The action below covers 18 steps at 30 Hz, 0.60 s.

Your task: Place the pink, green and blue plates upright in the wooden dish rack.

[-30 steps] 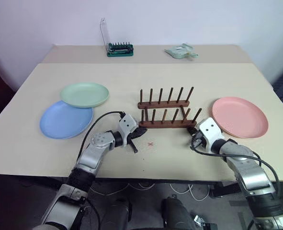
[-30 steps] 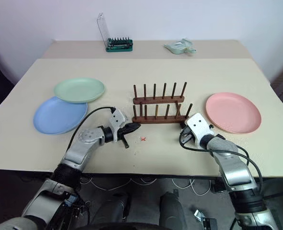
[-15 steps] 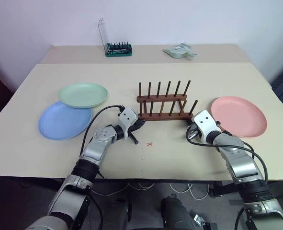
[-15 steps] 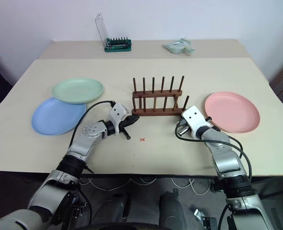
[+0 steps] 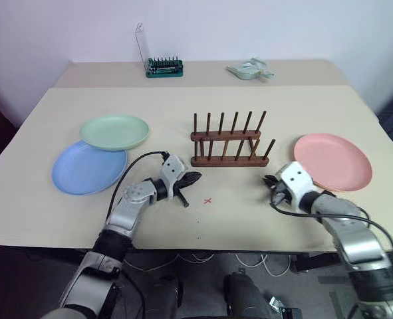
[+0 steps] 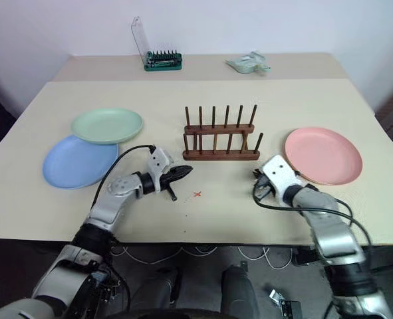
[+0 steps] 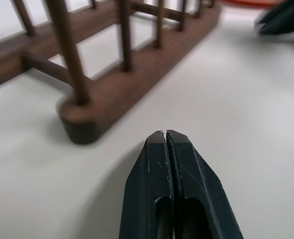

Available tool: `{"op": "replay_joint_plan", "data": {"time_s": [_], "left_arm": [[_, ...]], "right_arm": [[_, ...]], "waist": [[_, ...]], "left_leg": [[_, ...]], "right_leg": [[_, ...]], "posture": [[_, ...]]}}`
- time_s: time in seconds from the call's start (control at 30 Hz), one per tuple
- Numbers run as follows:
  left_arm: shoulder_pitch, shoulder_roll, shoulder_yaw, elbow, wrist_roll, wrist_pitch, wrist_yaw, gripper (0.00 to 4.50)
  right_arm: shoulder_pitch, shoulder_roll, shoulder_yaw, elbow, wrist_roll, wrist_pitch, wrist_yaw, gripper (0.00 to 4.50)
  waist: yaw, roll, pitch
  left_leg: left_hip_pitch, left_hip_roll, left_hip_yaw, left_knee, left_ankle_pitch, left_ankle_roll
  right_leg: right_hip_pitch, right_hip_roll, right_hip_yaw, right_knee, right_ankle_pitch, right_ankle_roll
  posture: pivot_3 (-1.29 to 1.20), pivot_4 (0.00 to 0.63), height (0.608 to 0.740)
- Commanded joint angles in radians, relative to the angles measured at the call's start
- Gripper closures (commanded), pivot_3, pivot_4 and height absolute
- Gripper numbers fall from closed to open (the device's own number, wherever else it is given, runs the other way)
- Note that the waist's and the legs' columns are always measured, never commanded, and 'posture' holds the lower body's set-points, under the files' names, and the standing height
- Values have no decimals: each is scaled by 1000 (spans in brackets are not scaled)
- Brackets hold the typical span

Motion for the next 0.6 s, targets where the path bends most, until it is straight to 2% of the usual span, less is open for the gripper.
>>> {"op": "replay_joint_plan", "data": {"time_s": [0.03, 0.17, 0.2, 0.33, 0.5, 0.53, 0.57, 0.6], "left_arm": [[46, 33, -3, -118, -49, 3, -78, 4500], [68, 61, -20, -173, -68, 7, -143, 4500], [63, 60, -19, -176, -73, 1, -151, 4500], [37, 45, 3, -178, -129, 25, -186, 4500], [26, 51, 3, -180, -136, 15, -202, 4500], [26, 56, 4, -187, -143, 21, -209, 4500], [27, 59, 5, -192, -147, 26, -214, 4500], [29, 63, 5, -198, -152, 32, -220, 4500]], "right_arm": [[28, -72, -130, -83, 48, 57, 32, 2233], [69, -124, -198, -45, 26, 69, 23, 230], [78, -134, -206, -20, 8, 65, 11, 67], [87, -138, -174, 76, -56, 56, -40, 67], [68, -133, -139, 133, -113, 34, -88, 67], [68, -134, -137, 131, -116, 31, -87, 574], [68, -135, -136, 128, -116, 29, -86, 790], [71, -135, -134, 122, -115, 28, -83, 1197]], "waist": [[1, 0, 0], [5, 0, 0], [6, -1, 0], [5, -1, 0], [1, -1, 0], [2, -1, 0], [3, -1, 0], [3, -1, 0]], "left_leg": [[0, 0, 0, 0, 0, 0], [0, 0, 0, 1, 0, 0], [0, 0, 1, 1, 0, 0], [-1, 0, 1, 1, 0, 0], [0, 0, 1, 1, 0, 0], [0, 0, 1, 1, 0, 0], [0, 0, 1, 2, 0, 0], [0, 0, 1, 2, 0, 0]], "right_leg": [[0, 0, 0, 0, 0, 0], [1, 0, 0, 0, 0, 0], [2, 0, 0, 0, 0, 0], [1, 0, 0, -1, 0, 0], [1, 0, 0, -1, 0, 0], [1, 0, 0, -1, 0, 0], [2, 0, 0, -1, 0, 0], [1, 0, 0, -1, 0, 0]], "posture": [[0, 150, 740], [0, 150, 740], [0, 150, 740], [0, 150, 740], [0, 150, 740], [0, 150, 740], [0, 150, 740], [0, 150, 740]]}}
